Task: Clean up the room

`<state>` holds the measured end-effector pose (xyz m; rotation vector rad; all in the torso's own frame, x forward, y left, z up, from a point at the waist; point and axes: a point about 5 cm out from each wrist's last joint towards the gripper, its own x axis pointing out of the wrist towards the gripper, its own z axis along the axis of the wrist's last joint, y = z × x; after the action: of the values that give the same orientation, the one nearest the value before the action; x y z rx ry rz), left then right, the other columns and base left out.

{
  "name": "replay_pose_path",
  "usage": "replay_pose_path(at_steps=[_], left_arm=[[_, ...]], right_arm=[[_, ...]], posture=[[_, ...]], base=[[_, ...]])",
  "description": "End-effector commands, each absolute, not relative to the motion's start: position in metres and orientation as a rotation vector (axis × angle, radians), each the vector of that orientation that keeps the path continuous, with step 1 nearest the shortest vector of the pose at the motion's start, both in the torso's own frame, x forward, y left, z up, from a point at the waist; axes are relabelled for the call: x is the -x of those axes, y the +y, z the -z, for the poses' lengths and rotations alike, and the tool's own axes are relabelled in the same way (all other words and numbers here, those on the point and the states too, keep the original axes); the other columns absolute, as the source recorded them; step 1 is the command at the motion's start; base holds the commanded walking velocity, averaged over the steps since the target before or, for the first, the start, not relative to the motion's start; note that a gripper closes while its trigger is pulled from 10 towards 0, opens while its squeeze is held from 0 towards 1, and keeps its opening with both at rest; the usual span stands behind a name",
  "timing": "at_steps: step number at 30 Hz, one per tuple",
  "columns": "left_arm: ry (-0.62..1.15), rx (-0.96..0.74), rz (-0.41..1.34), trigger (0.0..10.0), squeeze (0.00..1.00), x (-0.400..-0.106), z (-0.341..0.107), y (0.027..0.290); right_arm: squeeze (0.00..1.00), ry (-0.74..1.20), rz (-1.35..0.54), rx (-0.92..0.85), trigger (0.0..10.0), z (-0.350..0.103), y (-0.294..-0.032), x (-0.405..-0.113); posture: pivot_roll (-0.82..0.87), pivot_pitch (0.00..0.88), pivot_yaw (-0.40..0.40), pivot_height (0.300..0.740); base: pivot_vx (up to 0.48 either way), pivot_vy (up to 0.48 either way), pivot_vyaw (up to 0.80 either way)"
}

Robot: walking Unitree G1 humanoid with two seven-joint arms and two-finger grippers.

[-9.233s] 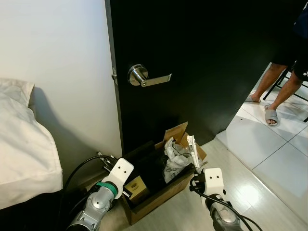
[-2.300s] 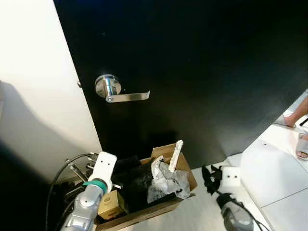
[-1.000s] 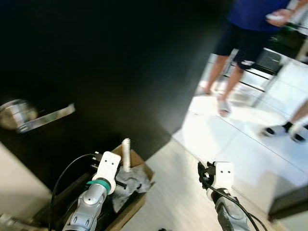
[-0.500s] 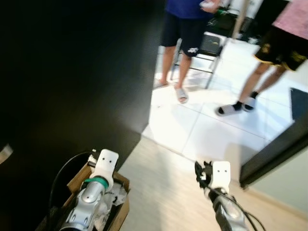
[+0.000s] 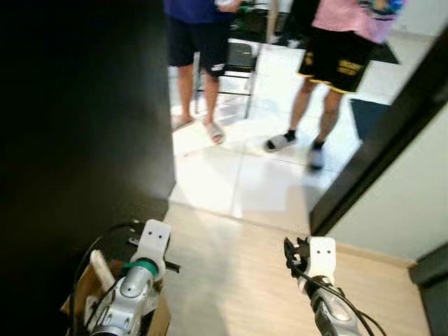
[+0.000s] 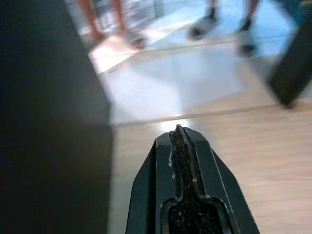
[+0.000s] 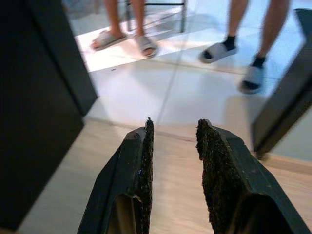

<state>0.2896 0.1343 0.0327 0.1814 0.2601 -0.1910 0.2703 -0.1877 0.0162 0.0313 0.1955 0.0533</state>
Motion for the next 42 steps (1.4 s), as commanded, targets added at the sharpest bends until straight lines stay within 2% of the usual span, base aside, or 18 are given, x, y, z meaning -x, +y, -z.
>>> replay_pose_path(at_steps=[1,20,42], left_arm=[[0.308,-0.184,0.169,10.0,0.00,-0.2829,-0.0231,0.1422],[0.326,-0.215,0.154,10.0,0.00,-0.2776,-0.0161,0.1458],[0.308,-0.165,0.136,10.0,0.00,-0.2860,-0.0237,0.1428]], right_arm=[[0.00,0.216,-0.045,-0.044,10.0,-0.0116,-0.1871,-0.2661],[0.00,0.218,-0.053,-0.041,10.0,-0.0119,-0.1860,-0.2672],[0.00,0.217,-0.052,-0.046,10.0,-0.0119,-0.1832,-0.2678]], posture=[[-0.07,0.057,0.024,0.726],[-0.07,0.058,0.023,0.726],[-0.07,0.055,0.032,0.726]], base=[[0.000,0.000,-0.80],[0.000,0.000,-0.80],[0.000,0.000,-0.80]])
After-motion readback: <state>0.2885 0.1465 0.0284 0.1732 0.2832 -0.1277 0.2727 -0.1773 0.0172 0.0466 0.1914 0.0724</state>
